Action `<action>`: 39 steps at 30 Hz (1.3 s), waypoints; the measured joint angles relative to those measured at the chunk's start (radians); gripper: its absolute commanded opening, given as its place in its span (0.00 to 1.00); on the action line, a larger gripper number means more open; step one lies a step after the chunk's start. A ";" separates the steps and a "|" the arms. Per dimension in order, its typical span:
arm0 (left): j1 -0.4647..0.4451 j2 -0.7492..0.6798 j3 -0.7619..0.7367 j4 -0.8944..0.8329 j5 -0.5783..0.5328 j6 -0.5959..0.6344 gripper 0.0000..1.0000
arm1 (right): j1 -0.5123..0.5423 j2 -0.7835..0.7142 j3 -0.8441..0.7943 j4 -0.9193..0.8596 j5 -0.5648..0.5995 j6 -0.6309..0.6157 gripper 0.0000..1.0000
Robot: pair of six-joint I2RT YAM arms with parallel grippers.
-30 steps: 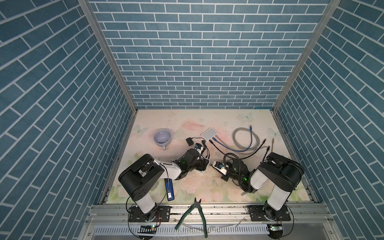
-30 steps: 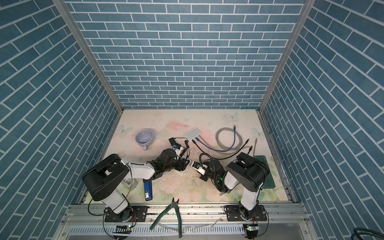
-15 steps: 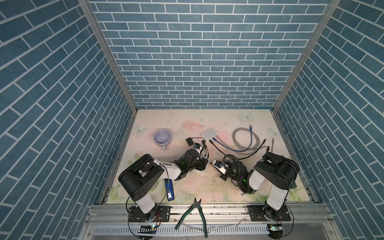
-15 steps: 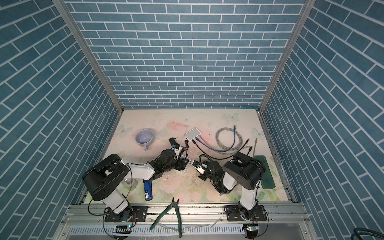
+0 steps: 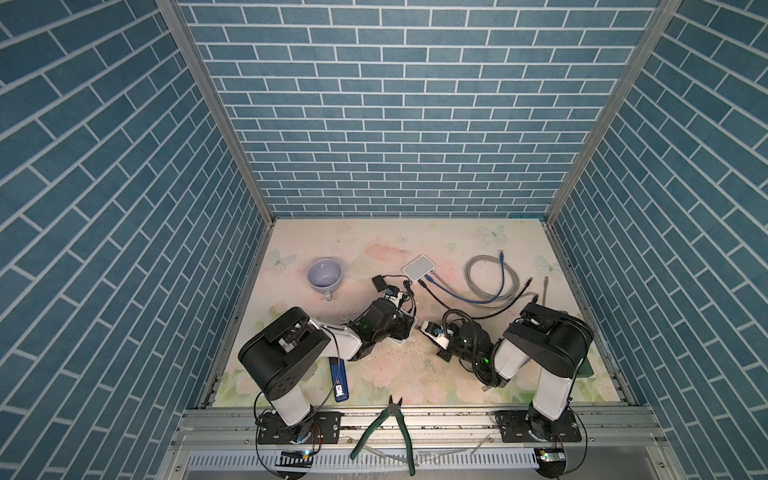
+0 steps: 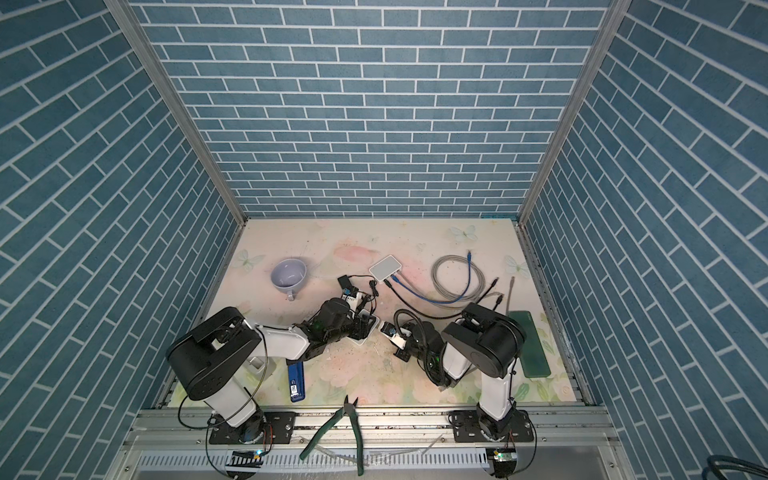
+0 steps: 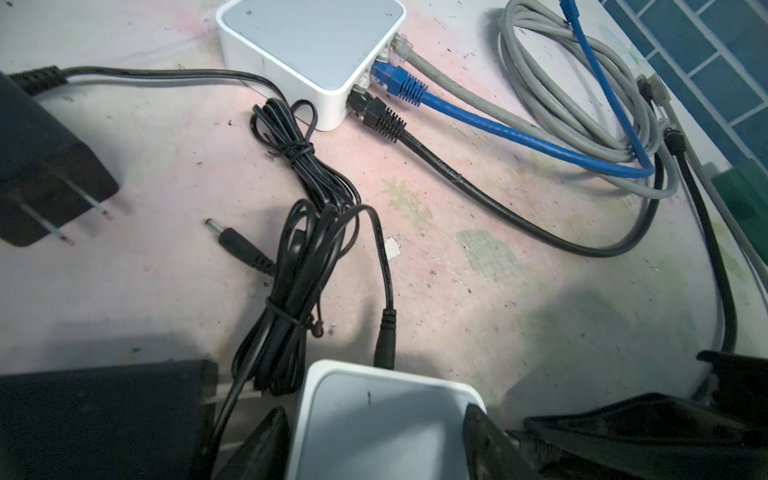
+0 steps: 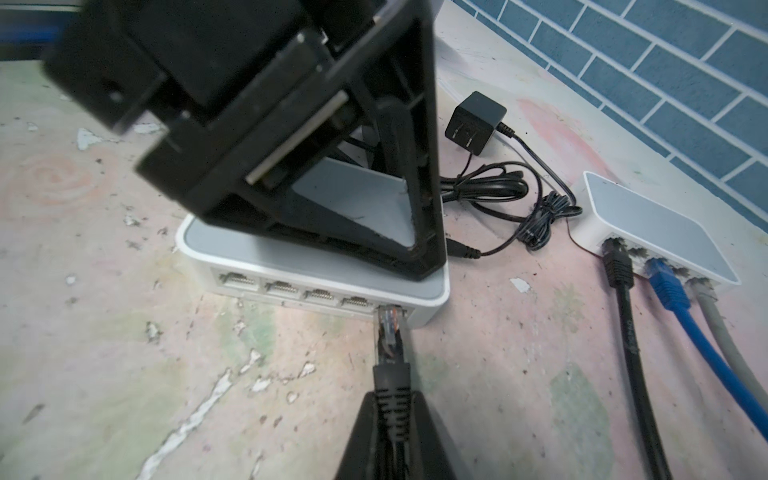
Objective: Insert the plug into the switch port
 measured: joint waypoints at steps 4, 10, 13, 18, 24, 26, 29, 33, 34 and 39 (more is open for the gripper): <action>-0.007 0.000 0.000 0.000 -0.024 -0.011 0.65 | 0.015 0.002 0.008 -0.004 0.035 0.000 0.00; -0.008 0.024 0.003 0.039 -0.038 -0.023 0.65 | 0.024 0.002 0.016 -0.014 0.062 0.000 0.00; -0.008 0.037 0.003 0.064 -0.045 -0.024 0.65 | 0.027 0.002 0.023 -0.020 0.081 0.000 0.00; -0.008 0.046 0.003 0.084 -0.057 -0.027 0.65 | 0.032 0.002 0.032 -0.030 0.103 0.002 0.00; -0.008 0.055 0.003 0.103 -0.055 -0.026 0.65 | 0.032 0.001 0.034 -0.032 0.103 0.012 0.00; -0.008 0.063 0.003 0.116 -0.051 -0.023 0.65 | 0.032 0.001 0.034 -0.032 0.107 0.012 0.00; -0.008 0.072 0.003 0.135 -0.047 -0.021 0.65 | 0.032 0.000 0.034 -0.034 0.117 0.011 0.00; -0.007 0.088 0.003 0.164 -0.035 -0.015 0.65 | 0.032 -0.012 0.034 -0.052 0.126 0.005 0.00; -0.006 0.091 0.003 0.170 -0.029 -0.013 0.65 | 0.032 -0.018 0.034 -0.061 0.126 0.000 0.00; 0.004 0.106 0.008 0.190 0.002 0.001 0.65 | 0.031 -0.026 0.034 -0.076 0.126 0.000 0.00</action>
